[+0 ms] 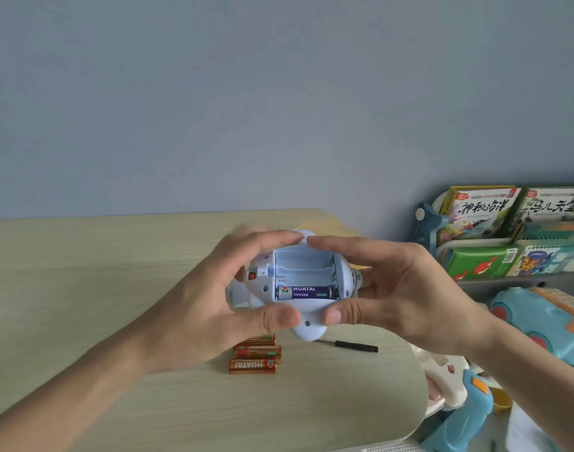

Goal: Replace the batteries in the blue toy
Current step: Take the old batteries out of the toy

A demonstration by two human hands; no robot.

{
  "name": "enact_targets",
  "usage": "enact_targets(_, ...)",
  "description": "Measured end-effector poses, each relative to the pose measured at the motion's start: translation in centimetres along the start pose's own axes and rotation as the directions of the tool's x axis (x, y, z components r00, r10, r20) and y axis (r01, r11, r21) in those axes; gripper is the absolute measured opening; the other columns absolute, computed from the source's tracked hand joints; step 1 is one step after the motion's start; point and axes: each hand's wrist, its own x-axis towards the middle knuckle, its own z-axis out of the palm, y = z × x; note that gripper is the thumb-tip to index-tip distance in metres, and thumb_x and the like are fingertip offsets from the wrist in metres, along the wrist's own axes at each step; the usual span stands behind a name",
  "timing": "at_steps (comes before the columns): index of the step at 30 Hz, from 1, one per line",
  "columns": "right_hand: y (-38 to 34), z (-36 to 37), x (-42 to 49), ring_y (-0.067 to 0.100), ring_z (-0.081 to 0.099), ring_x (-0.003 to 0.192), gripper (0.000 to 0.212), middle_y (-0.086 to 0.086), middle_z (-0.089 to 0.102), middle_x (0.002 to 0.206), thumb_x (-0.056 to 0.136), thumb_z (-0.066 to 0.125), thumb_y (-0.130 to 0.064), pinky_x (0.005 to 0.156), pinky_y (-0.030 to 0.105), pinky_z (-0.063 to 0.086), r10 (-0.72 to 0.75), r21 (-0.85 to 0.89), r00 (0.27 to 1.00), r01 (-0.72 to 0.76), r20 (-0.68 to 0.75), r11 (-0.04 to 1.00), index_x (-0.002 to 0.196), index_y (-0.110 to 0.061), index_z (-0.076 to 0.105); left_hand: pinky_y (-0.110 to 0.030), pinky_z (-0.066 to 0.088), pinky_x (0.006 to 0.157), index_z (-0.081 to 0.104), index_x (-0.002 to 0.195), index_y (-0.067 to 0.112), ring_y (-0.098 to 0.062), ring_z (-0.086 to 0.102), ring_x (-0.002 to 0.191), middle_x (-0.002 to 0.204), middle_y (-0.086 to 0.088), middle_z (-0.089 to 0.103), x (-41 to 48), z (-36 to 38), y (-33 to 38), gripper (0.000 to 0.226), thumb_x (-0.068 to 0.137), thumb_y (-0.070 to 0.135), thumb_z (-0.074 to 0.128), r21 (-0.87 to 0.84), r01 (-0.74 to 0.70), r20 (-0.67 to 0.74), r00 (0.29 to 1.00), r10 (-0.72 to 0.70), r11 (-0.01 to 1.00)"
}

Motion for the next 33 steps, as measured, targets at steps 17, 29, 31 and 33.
enact_targets(17, -0.6, 0.7, -0.1, 0.045, 0.077, 0.097, 0.048, 0.014, 0.082, 0.106, 0.063, 0.092, -0.02, 0.091, 0.059, 0.061, 0.072, -0.095, 0.996, -0.067, 0.051, 0.993, 0.108, -0.019, 0.077, -0.023, 0.042, 0.093, 0.059, 0.105, 0.045, -0.004, 0.04, 0.122, 0.124, 0.017, 0.028, 0.6, 1.5, 1.9, 0.027, 0.081, 0.053, 0.068, 0.334, -0.233, 0.218, 0.962, 0.166, 0.913)
enact_targets(29, -0.2, 0.8, 0.4, 0.044, 0.076, 0.097, 0.047, 0.016, 0.081, 0.106, 0.068, 0.09, -0.014, 0.093, 0.061, 0.06, 0.091, -0.079, 0.995, -0.089, 0.033, 0.993, 0.113, -0.012, 0.075, -0.024, 0.038, 0.091, 0.055, 0.091, 0.031, -0.016, 0.046, 0.115, 0.114, 0.016, 0.044, 0.8, 1.2, 1.4, 0.016, 0.088, 0.041, 0.067, 0.303, -0.292, 0.154, 0.954, 0.256, 0.907)
enact_targets(31, -0.3, 0.6, 0.4, 0.045, 0.076, 0.097, 0.048, 0.017, 0.08, 0.106, 0.066, 0.091, -0.02, 0.091, 0.063, 0.059, 0.079, -0.106, 0.997, -0.078, 0.001, 0.991, 0.111, -0.017, 0.076, -0.023, 0.036, 0.091, 0.061, 0.089, 0.027, -0.016, 0.047, 0.11, 0.105, 0.016, 0.054, 0.9, 0.9, 0.9, 0.017, 0.09, 0.041, 0.072, 0.323, -0.301, 0.081, 0.953, 0.29, 0.897)
enact_targets(33, -0.5, 0.6, 0.5, 0.037, 0.079, 0.092, 0.046, 0.013, 0.081, 0.102, 0.066, 0.091, -0.02, 0.089, 0.052, 0.063, 0.08, -0.134, 0.997, -0.081, -0.015, 0.988, 0.109, -0.02, 0.076, -0.021, 0.038, 0.091, 0.072, 0.095, 0.027, -0.014, 0.049, 0.107, 0.101, 0.015, 0.059, 0.9, 0.8, 0.6, 0.02, 0.088, 0.046, 0.075, 0.338, -0.29, 0.039, 0.955, 0.295, 0.895)
